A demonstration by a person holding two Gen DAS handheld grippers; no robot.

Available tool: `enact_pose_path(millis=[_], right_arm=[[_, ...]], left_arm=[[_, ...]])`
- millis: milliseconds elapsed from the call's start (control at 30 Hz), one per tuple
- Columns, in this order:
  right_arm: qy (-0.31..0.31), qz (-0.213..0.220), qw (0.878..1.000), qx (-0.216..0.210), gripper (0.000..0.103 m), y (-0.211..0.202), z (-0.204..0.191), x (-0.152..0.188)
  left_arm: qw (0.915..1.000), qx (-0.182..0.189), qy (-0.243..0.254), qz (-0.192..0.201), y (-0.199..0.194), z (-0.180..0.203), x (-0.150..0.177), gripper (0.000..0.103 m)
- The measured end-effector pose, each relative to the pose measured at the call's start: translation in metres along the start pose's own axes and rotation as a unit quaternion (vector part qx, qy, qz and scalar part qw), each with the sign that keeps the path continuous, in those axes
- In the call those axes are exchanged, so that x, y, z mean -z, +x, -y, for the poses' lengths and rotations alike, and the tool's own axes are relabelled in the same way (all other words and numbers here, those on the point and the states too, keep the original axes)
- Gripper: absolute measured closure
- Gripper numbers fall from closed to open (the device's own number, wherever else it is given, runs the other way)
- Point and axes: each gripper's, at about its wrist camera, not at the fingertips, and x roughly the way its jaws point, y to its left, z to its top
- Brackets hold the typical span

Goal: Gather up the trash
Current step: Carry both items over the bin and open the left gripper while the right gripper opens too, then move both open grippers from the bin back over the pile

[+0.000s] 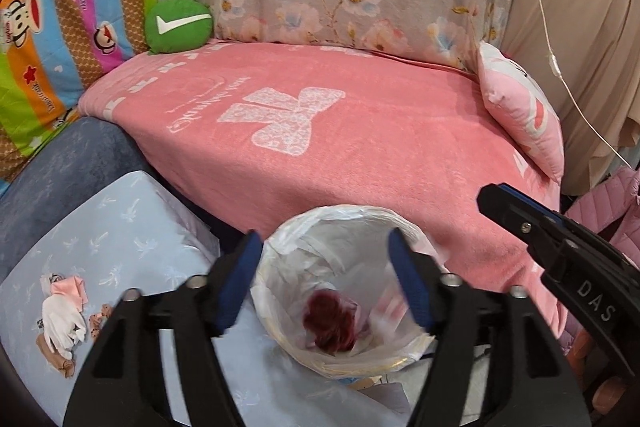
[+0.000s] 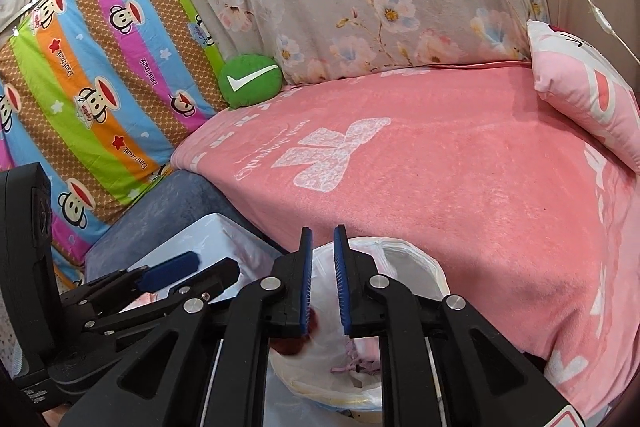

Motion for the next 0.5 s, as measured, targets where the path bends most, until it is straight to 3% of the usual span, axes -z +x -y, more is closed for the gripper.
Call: enact_pose_path(millis=[500], right_arm=[[-0.008, 0.007, 1.0, -0.019, 0.068, -0.007, -0.019, 0.002]], left_arm=[[0.9994, -0.012, -0.032, 0.005, -0.011, -0.025, 0.003, 0.036]])
